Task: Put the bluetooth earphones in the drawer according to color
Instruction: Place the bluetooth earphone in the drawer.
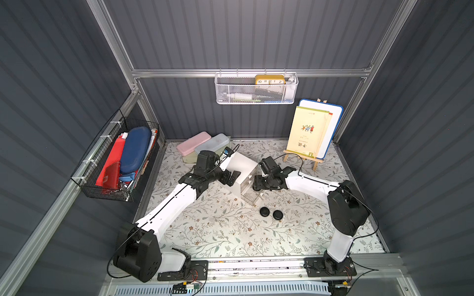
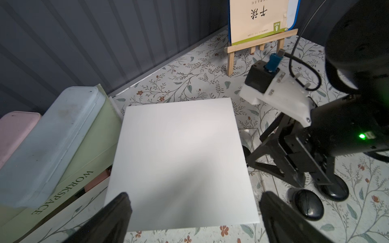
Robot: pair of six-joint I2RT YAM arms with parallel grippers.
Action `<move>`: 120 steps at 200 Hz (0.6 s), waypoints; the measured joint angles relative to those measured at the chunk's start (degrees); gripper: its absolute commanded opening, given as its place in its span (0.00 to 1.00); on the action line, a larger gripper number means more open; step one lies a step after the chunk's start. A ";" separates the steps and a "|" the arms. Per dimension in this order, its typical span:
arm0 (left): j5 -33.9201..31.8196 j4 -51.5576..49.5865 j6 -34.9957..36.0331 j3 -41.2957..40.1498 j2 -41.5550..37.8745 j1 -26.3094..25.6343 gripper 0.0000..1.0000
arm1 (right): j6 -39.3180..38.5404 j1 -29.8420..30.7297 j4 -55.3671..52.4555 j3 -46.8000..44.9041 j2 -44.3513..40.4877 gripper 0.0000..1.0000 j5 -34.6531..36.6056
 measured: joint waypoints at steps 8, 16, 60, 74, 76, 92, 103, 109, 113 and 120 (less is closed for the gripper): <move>-0.22 0.37 0.20 0.00 -0.31 0.00 0.99 | 0.02 -0.09 0.02 -0.39 -1.09 0.68 0.31; -0.55 0.70 0.44 0.00 -0.79 0.00 0.99 | 0.09 -0.20 0.02 -0.72 -2.23 0.69 0.70; -0.13 2.14 1.44 1.62 -3.02 -0.02 0.99 | -0.83 -0.85 -0.59 -3.21 -9.44 0.71 2.69; 0.39 2.34 1.81 2.45 -3.08 -0.02 0.99 | -1.42 -0.94 -1.14 -4.50 -11.69 0.72 3.34; 0.42 2.34 1.84 2.51 -3.08 -0.02 0.99 | -1.53 -0.94 -1.38 -4.72 -12.00 0.73 3.50; 0.42 2.56 2.14 2.80 -3.08 -0.52 0.99 | -2.10 -0.96 -2.67 -6.93 -14.49 0.74 4.20; -0.09 2.49 2.43 2.89 -3.08 -1.62 0.99 | -2.40 -0.96 -3.74 -8.57 -16.06 0.74 4.55; -0.42 2.47 2.56 2.95 -3.06 -2.43 0.99 | -2.62 -0.96 -4.35 -9.51 -16.94 0.74 4.61; -0.59 2.47 2.71 2.99 -3.04 -3.13 0.99 | -2.82 -0.94 -4.90 -10.01 -17.49 0.74 4.68; -0.79 2.47 2.84 3.13 -2.97 -4.09 0.99 | -2.97 -0.94 -6.03 -10.78 -18.32 0.75 4.83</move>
